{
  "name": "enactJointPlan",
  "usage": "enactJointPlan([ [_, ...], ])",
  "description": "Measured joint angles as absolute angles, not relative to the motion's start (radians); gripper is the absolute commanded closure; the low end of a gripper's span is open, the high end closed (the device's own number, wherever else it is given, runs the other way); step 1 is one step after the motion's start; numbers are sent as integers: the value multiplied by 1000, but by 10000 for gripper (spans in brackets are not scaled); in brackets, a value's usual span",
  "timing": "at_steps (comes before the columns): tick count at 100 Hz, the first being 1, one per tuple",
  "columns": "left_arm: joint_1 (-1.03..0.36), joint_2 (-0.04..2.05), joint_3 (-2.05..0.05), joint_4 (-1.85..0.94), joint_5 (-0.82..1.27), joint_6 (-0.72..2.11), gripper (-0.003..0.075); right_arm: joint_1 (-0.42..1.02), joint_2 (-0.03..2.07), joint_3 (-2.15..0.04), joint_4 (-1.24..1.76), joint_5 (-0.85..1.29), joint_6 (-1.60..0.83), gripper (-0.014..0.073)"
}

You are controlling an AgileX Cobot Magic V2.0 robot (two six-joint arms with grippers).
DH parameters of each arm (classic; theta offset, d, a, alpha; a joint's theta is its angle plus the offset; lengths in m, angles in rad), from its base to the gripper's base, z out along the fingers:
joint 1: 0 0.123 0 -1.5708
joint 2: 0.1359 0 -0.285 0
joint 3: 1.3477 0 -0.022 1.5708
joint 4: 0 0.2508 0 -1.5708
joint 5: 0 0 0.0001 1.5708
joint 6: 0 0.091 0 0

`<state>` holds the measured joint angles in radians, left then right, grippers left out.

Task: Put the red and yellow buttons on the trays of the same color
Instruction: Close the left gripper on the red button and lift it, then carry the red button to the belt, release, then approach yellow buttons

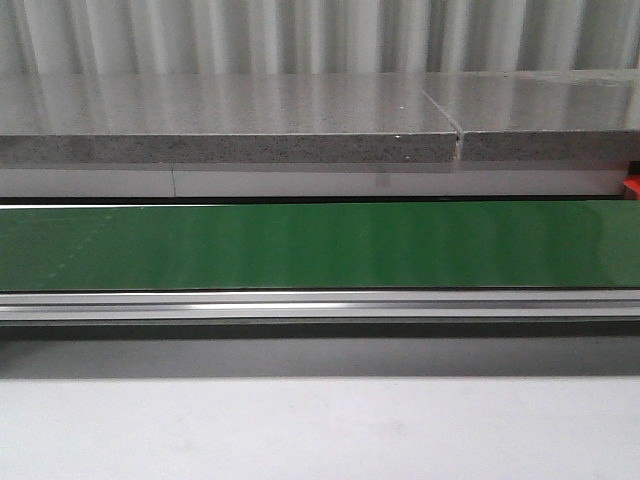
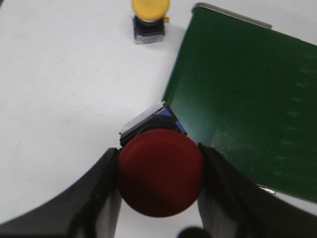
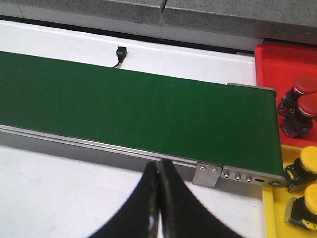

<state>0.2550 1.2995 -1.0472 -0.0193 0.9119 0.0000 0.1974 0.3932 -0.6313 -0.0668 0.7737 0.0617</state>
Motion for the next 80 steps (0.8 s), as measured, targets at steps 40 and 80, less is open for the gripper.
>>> enactJointPlan([
  [40,164,1507,-1134,-21,945,5,492,197,393,-631,-65,774,62,662],
  [80,162,1529,-1146,-69,860,19,167,197,393,-631,-65,774,62,662],
])
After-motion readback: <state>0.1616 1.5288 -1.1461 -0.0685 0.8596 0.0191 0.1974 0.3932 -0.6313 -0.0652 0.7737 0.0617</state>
